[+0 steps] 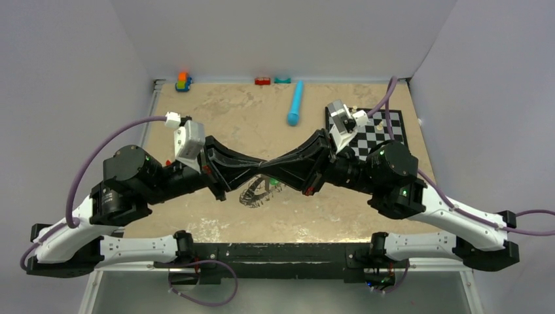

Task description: Remove the keys from the keyring

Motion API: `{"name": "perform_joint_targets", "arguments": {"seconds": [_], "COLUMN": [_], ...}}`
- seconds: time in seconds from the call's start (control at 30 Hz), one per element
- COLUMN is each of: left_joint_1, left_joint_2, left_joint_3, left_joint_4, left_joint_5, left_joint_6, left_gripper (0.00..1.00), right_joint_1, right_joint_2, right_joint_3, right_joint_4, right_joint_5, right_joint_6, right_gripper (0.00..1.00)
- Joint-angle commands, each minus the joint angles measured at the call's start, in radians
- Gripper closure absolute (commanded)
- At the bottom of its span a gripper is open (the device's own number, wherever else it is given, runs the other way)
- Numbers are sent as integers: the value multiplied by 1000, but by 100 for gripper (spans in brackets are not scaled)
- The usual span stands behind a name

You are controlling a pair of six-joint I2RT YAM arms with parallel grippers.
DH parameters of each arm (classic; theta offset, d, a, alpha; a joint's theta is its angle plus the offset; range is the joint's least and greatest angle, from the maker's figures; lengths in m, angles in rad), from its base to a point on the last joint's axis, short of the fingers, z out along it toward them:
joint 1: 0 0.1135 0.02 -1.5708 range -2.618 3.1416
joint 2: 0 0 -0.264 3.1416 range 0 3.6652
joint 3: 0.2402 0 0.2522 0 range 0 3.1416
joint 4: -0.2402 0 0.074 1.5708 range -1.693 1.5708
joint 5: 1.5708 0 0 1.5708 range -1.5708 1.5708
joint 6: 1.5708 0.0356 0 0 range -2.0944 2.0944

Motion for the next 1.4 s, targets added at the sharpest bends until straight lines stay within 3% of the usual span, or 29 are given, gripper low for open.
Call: {"name": "perform_joint_targets", "arguments": {"seconds": [0.0,0.4,0.6,0.83,1.03,1.37], "left_joint_1": [4,4,4,3,4,4], "left_joint_2": [30,13,25,32,48,98], "left_joint_3": [2,-6,0,8,48,154], "left_joint_4": [-10,-30,-31,-51,-108,-244], "left_joint_5": [-46,-66,-62,-80,-105,-153], "left_joint_6": [13,11,10,5,-13,-52], "left_gripper": [100,100,100,100,100,100], "right_joint_1": [25,25,24,26,26,26], "right_joint_2": [8,-145,-148,-96,-75,-101], "right_joint_3": [-35,-44,-51,49,100,166], "right_joint_4": [78,-66,-109,-276,-402,-421], "right_joint_5": [-138,1,41,172,291,229], "right_joint_6": [59,13,22,-8,-32,-105], "right_gripper": [100,100,99,81,78,72]}}
